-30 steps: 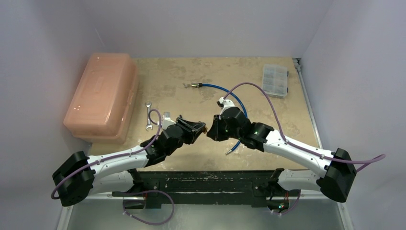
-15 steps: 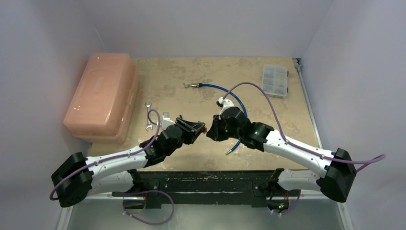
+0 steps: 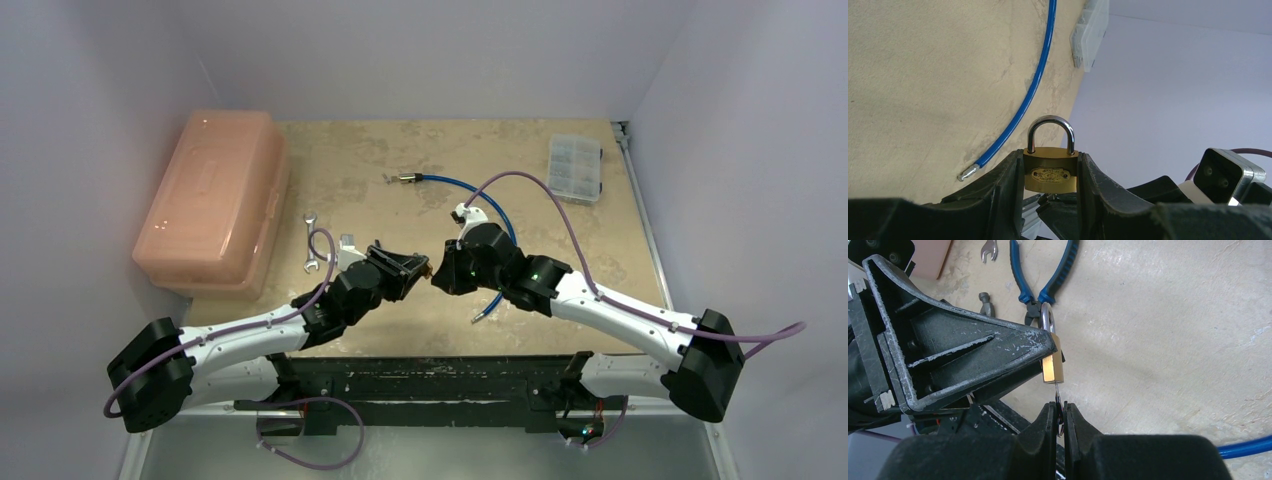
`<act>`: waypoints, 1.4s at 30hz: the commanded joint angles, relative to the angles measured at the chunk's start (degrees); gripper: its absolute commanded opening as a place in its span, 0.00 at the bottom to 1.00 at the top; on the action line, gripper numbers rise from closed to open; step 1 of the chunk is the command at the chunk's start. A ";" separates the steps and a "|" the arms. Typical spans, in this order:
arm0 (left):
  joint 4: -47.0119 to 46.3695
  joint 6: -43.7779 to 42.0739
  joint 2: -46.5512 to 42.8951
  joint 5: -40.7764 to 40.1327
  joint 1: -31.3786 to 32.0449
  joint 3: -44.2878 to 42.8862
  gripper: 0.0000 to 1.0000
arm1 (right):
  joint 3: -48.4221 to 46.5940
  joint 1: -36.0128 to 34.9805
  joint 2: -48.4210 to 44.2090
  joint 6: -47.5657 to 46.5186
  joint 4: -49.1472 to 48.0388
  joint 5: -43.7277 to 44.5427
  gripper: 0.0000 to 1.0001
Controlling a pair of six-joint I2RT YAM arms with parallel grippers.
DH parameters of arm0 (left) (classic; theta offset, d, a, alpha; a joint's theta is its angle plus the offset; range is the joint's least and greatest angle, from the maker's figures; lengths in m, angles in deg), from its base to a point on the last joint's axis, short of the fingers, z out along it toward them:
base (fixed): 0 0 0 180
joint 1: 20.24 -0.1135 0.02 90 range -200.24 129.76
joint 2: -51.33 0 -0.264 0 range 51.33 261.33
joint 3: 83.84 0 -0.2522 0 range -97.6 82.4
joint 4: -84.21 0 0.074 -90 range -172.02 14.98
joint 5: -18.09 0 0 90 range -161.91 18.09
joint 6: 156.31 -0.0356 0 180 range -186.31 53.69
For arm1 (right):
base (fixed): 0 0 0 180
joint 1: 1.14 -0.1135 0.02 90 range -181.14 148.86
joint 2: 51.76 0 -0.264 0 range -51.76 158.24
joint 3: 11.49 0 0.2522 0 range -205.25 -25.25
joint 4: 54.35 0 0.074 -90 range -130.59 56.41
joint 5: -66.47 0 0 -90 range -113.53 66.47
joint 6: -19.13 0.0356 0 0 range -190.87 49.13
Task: Unlock with the key
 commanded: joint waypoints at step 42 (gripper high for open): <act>-2.94 -0.49 -2.05 -4.21 2.07 -1.53 0.00 | -0.61 0.33 -6.44 -5.91 -2.11 -1.95 0.58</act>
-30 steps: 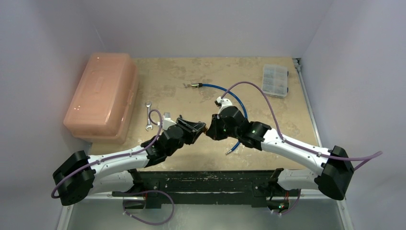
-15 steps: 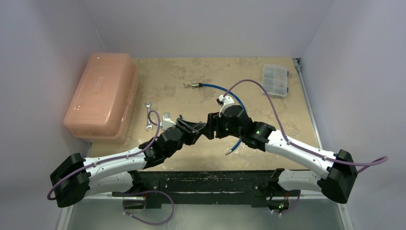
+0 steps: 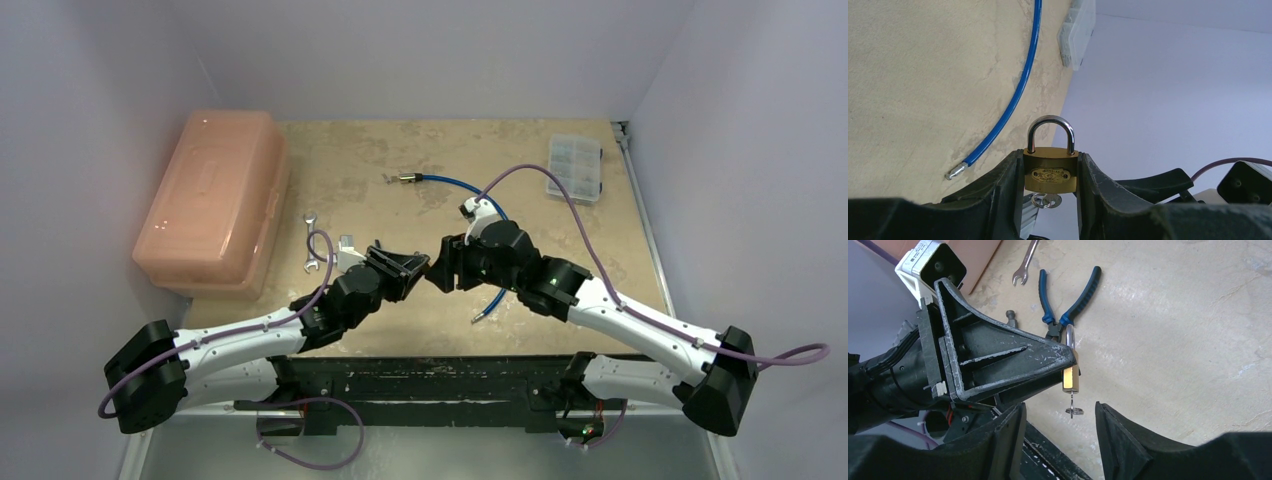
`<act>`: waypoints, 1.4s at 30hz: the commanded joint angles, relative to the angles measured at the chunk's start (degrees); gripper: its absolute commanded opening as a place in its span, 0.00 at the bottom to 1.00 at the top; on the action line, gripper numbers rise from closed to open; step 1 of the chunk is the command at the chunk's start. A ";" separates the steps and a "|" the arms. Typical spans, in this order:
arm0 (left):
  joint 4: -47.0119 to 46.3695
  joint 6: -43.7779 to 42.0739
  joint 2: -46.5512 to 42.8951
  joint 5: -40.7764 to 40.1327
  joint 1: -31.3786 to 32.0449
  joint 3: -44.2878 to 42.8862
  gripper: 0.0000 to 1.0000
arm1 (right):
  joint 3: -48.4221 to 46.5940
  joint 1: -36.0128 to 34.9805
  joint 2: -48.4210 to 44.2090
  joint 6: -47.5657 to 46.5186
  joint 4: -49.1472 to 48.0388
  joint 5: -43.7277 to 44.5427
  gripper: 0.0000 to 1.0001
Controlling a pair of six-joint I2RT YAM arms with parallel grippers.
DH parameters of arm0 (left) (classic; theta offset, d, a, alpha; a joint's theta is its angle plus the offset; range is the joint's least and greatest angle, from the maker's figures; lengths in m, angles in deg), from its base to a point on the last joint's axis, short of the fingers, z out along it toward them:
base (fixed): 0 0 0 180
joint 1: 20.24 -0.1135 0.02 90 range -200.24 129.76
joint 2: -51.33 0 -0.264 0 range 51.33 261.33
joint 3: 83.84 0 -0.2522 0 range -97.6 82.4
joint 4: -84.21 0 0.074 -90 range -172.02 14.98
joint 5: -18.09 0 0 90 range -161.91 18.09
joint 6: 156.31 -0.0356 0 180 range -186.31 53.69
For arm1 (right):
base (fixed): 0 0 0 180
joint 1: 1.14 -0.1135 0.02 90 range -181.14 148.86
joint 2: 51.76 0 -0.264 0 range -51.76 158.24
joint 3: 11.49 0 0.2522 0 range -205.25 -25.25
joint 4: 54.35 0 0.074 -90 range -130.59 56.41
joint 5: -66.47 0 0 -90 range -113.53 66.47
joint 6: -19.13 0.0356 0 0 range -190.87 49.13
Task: Unlock with the key
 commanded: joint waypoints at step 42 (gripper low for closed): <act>-1.47 -0.54 -0.87 -0.95 0.18 -2.02 0.00 | 1.35 0.07 3.35 -2.32 -2.49 -0.50 0.07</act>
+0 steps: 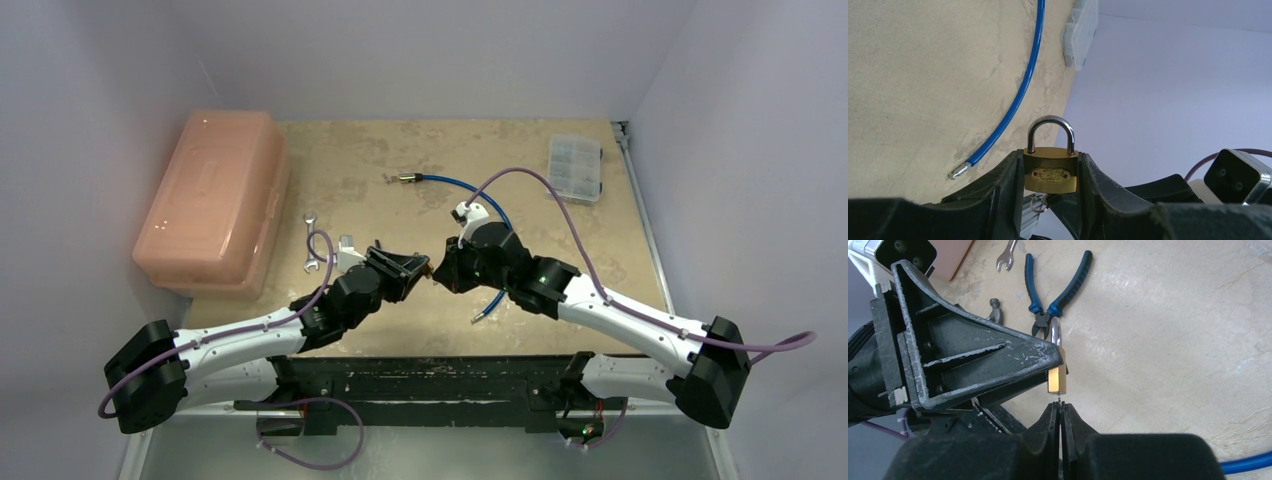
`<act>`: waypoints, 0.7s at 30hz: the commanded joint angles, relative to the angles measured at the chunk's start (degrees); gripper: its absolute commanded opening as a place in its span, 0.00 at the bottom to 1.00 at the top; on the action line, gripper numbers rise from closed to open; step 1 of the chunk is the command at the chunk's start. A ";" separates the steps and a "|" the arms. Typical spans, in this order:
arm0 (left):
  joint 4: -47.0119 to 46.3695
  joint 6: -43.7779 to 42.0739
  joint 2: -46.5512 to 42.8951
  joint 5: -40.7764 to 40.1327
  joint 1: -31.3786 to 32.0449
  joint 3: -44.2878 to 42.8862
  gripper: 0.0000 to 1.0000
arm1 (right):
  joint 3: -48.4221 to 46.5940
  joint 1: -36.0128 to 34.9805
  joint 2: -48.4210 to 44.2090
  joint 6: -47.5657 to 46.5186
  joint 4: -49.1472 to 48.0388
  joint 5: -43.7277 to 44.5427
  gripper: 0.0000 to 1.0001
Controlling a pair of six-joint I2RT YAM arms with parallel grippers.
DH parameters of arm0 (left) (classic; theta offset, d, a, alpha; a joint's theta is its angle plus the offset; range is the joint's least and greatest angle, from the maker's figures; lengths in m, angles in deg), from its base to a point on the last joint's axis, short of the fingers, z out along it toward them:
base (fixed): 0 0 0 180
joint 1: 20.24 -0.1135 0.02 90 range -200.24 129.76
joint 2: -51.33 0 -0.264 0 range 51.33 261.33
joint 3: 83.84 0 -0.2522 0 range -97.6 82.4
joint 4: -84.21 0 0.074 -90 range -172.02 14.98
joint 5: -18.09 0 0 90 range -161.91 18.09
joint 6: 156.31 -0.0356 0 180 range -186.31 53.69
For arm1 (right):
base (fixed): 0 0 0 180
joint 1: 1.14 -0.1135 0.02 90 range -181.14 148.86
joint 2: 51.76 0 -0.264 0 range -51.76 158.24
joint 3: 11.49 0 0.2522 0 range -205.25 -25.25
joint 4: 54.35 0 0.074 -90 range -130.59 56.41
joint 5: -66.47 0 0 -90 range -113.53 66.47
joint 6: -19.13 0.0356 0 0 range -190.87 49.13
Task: Unlock with the key
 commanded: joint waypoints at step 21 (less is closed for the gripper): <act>-2.95 0.96 -0.33 2.91 0.14 -2.16 0.00 | 0.98 0.06 2.81 2.40 -9.03 0.42 0.00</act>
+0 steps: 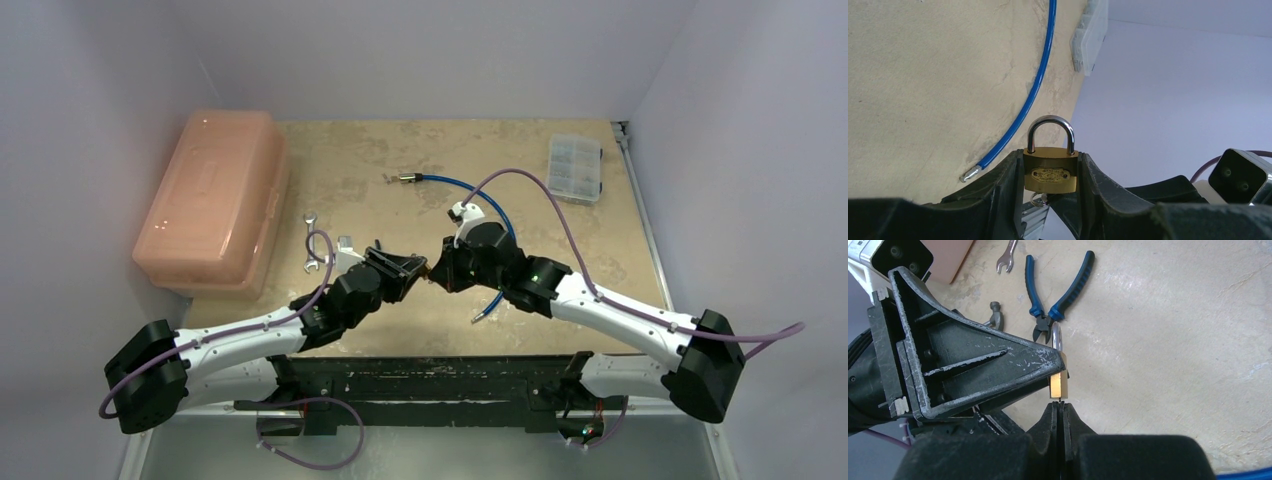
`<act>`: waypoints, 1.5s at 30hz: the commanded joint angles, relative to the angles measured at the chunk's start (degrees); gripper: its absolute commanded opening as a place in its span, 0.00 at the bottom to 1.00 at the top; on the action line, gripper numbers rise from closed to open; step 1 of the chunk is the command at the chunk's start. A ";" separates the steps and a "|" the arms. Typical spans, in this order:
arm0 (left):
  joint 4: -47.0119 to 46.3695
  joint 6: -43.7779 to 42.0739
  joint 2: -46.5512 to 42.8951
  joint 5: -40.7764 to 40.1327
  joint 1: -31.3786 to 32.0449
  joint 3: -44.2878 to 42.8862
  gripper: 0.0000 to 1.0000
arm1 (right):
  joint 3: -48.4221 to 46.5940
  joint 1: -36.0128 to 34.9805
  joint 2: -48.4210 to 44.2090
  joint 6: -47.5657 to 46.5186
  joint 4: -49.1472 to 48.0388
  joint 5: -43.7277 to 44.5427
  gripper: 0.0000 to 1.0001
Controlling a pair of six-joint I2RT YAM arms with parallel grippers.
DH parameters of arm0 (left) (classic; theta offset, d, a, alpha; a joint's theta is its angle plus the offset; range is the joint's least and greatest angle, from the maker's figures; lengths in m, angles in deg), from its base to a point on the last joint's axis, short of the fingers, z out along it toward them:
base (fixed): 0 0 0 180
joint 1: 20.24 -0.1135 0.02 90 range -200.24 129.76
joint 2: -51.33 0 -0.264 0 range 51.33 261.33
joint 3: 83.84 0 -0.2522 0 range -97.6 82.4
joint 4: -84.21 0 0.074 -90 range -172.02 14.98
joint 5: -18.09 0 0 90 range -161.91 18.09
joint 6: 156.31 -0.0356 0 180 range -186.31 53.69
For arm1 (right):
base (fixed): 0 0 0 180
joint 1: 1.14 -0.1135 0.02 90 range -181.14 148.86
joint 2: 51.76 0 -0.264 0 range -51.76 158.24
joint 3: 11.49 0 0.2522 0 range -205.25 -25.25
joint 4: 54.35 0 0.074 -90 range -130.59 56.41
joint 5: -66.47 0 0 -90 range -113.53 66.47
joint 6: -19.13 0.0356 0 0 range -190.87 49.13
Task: Unlock with the key
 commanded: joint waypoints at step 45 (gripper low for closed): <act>-2.45 -0.14 -1.86 -0.40 0.38 -2.19 0.00 | -0.93 0.09 -1.94 0.99 -0.58 1.99 0.22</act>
